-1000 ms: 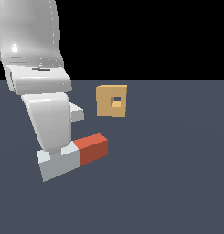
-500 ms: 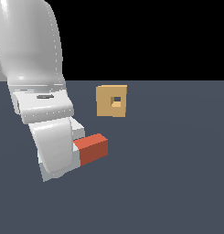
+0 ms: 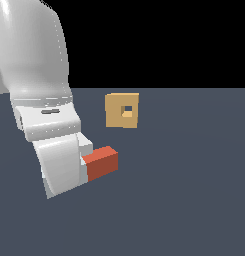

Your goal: Insert the peg into the horizontal hole in a box.

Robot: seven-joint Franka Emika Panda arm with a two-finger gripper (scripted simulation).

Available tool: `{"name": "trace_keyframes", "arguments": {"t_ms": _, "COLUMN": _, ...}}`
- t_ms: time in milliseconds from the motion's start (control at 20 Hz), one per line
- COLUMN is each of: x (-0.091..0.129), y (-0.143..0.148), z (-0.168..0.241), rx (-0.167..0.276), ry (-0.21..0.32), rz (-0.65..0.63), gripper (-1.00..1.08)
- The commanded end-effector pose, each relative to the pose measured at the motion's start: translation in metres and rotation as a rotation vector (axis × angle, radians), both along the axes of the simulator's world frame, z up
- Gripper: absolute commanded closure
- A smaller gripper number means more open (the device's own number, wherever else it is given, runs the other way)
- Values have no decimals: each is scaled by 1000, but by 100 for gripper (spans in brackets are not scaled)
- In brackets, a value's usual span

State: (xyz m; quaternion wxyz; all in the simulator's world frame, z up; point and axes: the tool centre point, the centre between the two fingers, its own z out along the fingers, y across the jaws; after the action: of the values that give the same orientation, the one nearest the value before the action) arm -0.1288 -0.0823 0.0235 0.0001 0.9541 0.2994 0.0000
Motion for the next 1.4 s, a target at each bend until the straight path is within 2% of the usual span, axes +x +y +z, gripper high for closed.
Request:
{"name": "trace_keyframes", "arguments": {"t_ms": 0, "x": 0, "y": 1, "z": -1, "rx": 0, "ry": 0, "rz": 0, "gripper": 108}}
{"name": "trace_keyframes", "arguments": {"t_ms": 400, "x": 4, "y": 3, "z": 1, "rx": 0, "ry": 0, "rz": 15, "gripper": 108}}
{"name": "trace_keyframes", "arguments": {"t_ms": 750, "x": 30, "y": 26, "z": 9, "rx": -2, "ry": 0, "rz": 112, "gripper": 108}}
{"name": "trace_keyframes", "arguments": {"t_ms": 1050, "x": 66, "y": 68, "z": 20, "rx": -3, "ry": 0, "rz": 269, "gripper": 108}}
{"name": "trace_keyframes", "arguments": {"t_ms": 1350, "x": 105, "y": 136, "z": 36, "rx": -3, "ry": 0, "rz": 487, "gripper": 108}}
